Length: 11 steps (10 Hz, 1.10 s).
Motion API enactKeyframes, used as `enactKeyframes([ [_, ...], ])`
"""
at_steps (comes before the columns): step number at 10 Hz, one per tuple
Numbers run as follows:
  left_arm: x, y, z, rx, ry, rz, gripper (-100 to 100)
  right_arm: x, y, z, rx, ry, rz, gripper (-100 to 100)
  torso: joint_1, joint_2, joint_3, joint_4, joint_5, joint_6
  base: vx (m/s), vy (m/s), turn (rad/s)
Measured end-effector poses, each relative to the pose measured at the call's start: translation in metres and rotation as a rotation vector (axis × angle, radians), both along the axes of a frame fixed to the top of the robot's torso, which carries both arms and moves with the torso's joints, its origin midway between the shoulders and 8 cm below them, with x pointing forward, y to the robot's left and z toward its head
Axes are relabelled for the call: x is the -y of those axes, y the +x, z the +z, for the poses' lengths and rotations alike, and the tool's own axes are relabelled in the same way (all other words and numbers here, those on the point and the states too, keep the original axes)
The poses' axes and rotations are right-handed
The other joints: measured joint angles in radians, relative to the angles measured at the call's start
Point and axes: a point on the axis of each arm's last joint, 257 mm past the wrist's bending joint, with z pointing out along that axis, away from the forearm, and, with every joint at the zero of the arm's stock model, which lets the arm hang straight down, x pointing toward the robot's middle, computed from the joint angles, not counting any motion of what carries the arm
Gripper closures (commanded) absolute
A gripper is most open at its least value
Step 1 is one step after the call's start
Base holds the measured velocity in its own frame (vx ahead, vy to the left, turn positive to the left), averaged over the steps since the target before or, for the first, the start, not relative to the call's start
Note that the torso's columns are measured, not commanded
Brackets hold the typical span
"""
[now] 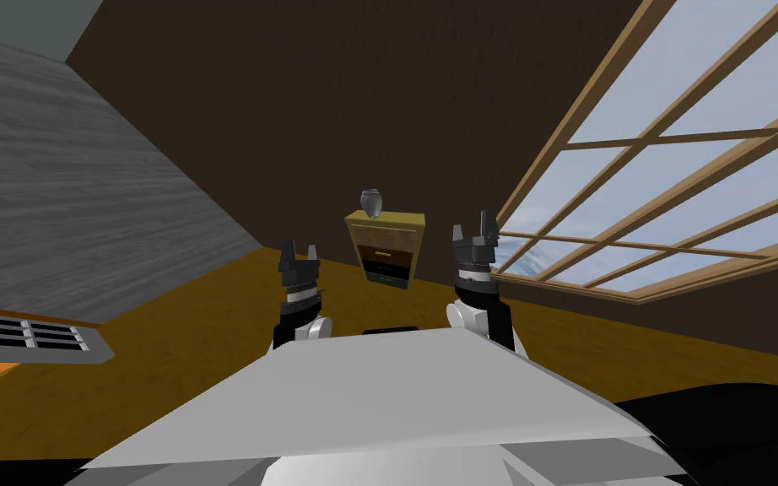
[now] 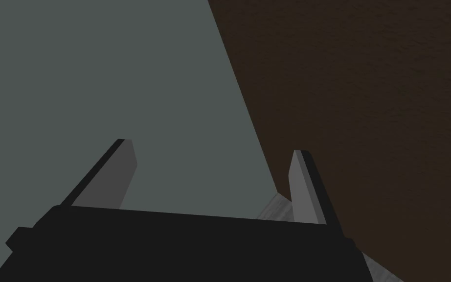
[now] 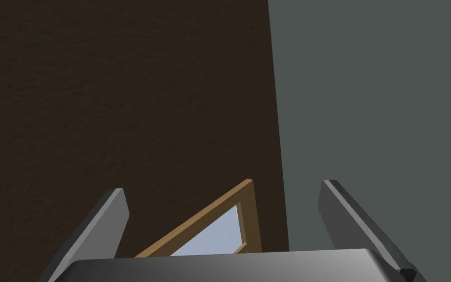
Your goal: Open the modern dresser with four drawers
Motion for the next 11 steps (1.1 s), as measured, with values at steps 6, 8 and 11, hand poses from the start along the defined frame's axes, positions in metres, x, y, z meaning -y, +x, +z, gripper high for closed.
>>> enactKeyframes([
  [6, 0.0, -0.0001, 0.0001, 0.0, 0.0, 0.0, 0, 0.0, -0.0001, 0.0001, 0.0, 0.0, 0.0, 0, 0.0, 0.396, -0.792, 0.396, 0.0, 0.0, 0.0, 0.0, 0.0],
  [8, 0.0, -0.0001, 0.0002, 0.0, 0.0, 0.0, 0, 0.0, -0.0001, 0.0001, 0.0, 0.0, 0.0, 0, 0.0, 0.544, -1.087, 0.544, 0.0, 0.0, 0.0, 0.0, 0.0],
  [11, 0.0022, 0.0016, -0.0014, -0.006, 0.018, -0.011, -100, 0.0, 0.0, 0.0, 0.0, 0.0, 0.0, 0, 0.0, 0.725, -1.451, 0.724, 0.0, 0.0, 0.013, -0.004, -0.01],
])
